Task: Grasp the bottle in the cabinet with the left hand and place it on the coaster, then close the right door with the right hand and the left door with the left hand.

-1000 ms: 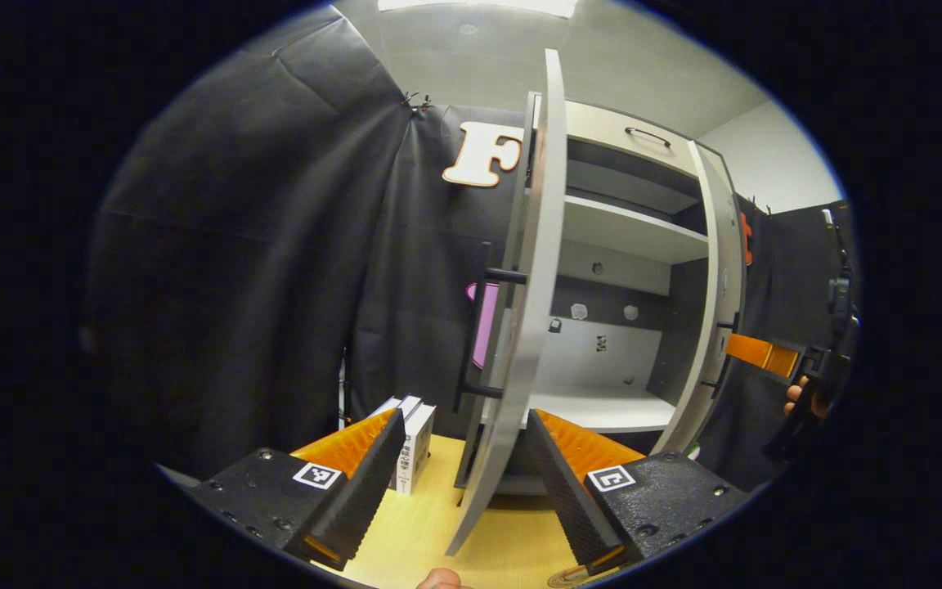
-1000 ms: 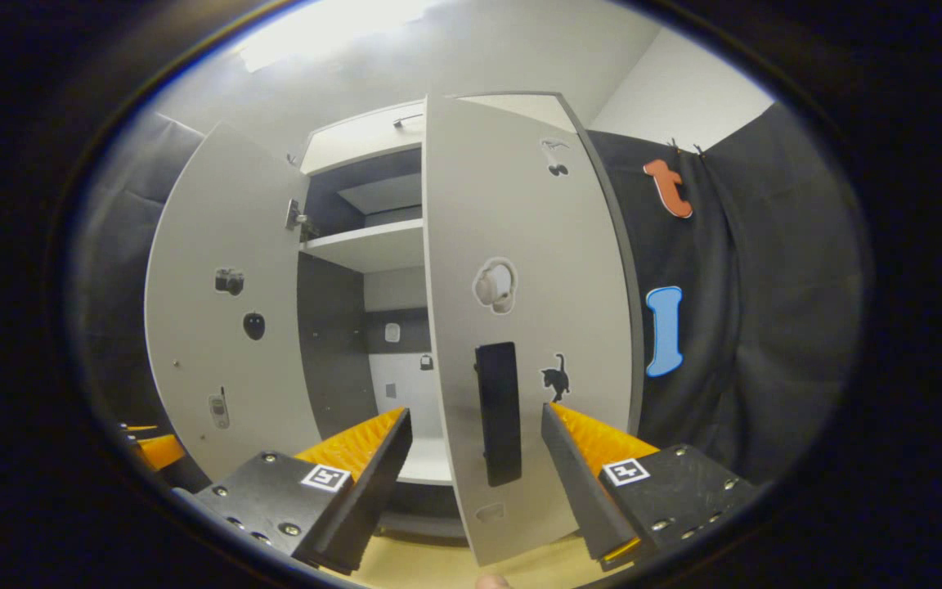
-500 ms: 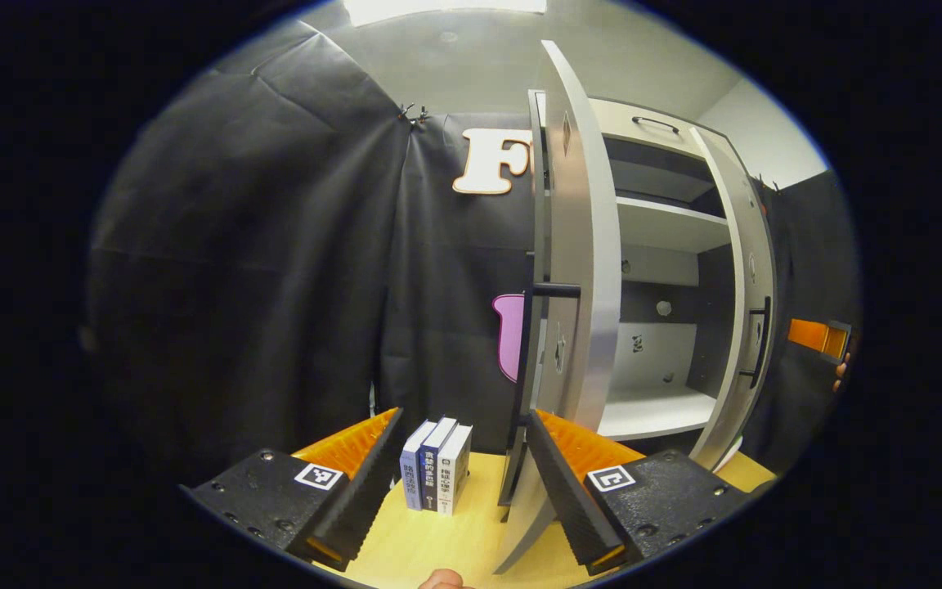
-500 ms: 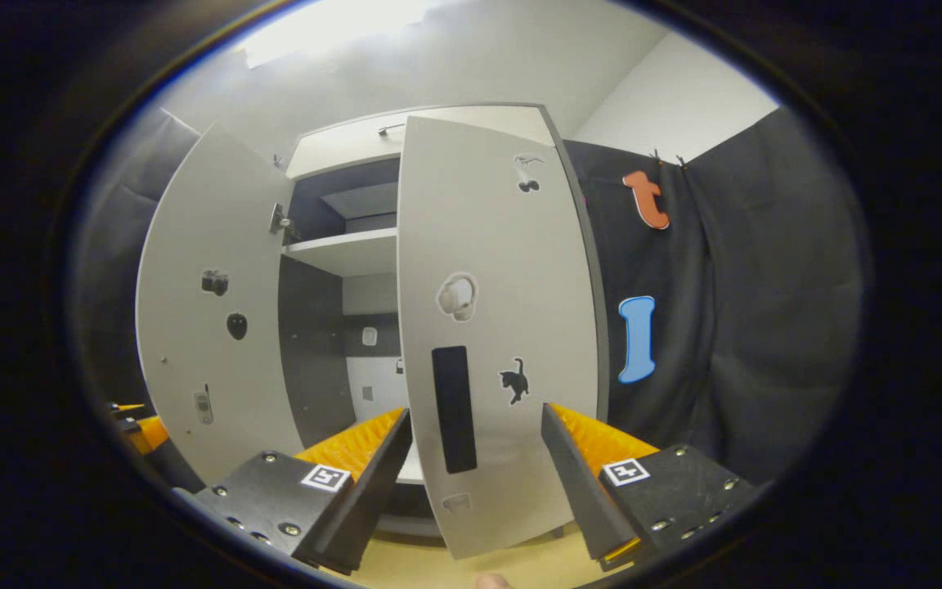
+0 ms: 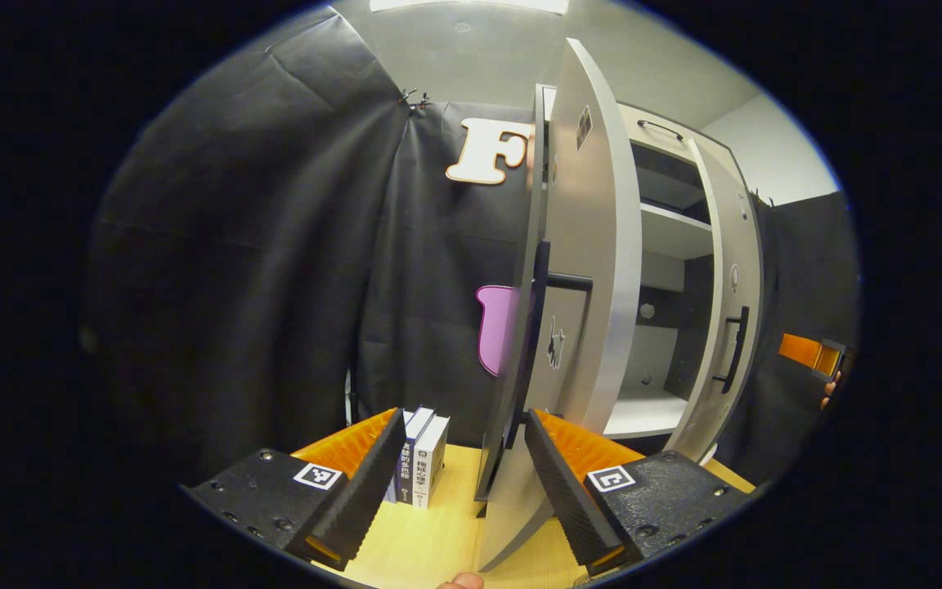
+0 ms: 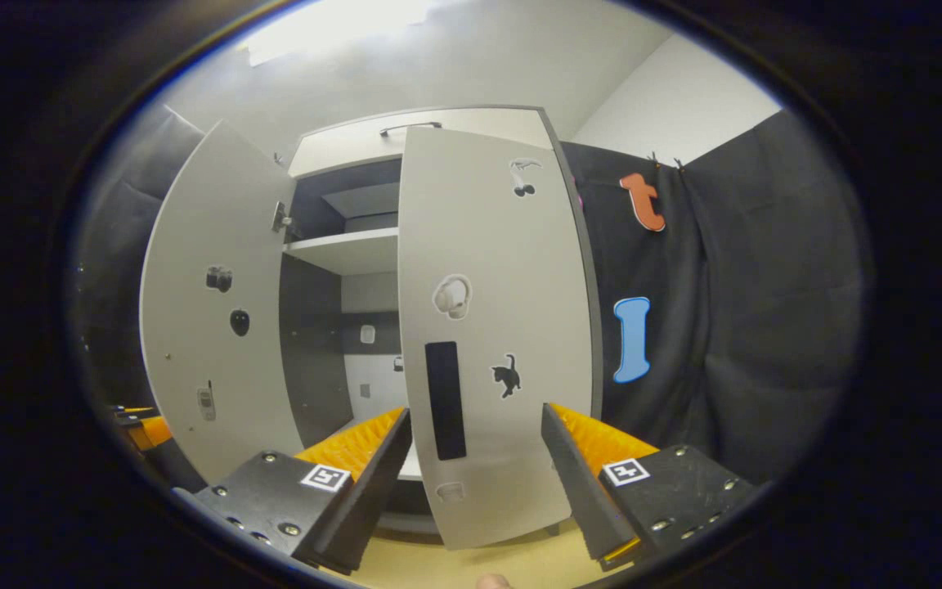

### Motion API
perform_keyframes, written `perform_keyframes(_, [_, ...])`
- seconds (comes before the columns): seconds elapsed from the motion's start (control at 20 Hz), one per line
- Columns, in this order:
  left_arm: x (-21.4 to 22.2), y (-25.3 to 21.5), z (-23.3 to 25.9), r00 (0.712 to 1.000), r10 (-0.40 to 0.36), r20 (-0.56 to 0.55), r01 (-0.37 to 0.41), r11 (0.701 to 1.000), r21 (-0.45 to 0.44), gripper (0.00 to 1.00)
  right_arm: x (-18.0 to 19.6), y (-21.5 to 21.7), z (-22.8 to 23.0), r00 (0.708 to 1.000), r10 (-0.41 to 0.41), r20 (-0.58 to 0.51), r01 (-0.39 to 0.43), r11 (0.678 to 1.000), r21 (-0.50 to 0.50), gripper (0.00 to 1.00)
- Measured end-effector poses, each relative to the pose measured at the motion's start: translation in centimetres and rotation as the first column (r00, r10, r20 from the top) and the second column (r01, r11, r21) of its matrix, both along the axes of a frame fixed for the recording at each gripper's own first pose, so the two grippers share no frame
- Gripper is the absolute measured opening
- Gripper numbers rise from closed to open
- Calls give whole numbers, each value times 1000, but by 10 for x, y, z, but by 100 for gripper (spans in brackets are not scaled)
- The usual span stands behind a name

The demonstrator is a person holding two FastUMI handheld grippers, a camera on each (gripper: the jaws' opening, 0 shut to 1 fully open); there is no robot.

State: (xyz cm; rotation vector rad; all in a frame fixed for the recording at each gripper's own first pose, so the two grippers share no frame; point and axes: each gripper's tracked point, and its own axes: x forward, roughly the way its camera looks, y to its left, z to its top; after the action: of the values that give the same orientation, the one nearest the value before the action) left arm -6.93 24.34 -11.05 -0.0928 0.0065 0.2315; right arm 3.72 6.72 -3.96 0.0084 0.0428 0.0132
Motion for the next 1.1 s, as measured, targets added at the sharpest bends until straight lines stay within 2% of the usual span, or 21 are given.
perform_keyframes(0.1, [2, -5, 0, 1000, -21, -1, 21, 1000, -6, 93, -2, -2, 0, 1000, -6, -1, 6, 1000, -1, 96])
perform_keyframes(0.15, [4, -8, -1, 999, -32, 0, 32, 999, -9, 93, -3, -5, 1, 1000, -12, 2, 12, 1000, -3, 92])
perform_keyframes(0.2, [5, -12, -2, 999, -40, -1, 40, 999, -16, 93, -3, -7, 2, 1000, -16, 6, 16, 1000, -4, 96])
perform_keyframes(0.35, [7, -26, -5, 998, -61, 6, 62, 996, -61, 93, -5, -12, 1, 1000, -28, -1, 28, 1000, -9, 96])
perform_keyframes(0.4, [8, -28, -4, 998, -64, 12, 65, 996, -67, 94, -6, -14, 1, 999, -32, -1, 32, 999, -10, 93])
perform_keyframes(0.45, [8, -30, -4, 998, -70, 10, 70, 995, -65, 93, -6, -16, 1, 999, -35, -2, 35, 999, -11, 96])
perform_keyframes(0.5, [8, -32, -3, 997, -78, 9, 79, 995, -57, 93, -7, -16, 0, 999, -37, -5, 37, 999, -14, 92])
perform_keyframes(0.75, [14, -46, 0, 992, -124, -5, 124, 992, -5, 93, -14, -26, 3, 999, -50, 7, 51, 999, -18, 96])
perform_keyframes(0.8, [16, -52, 0, 990, -139, -6, 139, 990, -1, 93, -15, -28, 4, 999, -54, 6, 54, 998, -21, 92])
perform_keyframes(0.85, [18, -58, 1, 988, -152, -4, 152, 988, -1, 93, -17, -30, 3, 998, -59, 6, 59, 998, -23, 96])
perform_keyframes(1.1, [31, -85, 0, 977, -214, -3, 214, 977, -22, 93, -21, -43, 2, 996, -86, 2, 86, 996, -27, 96])
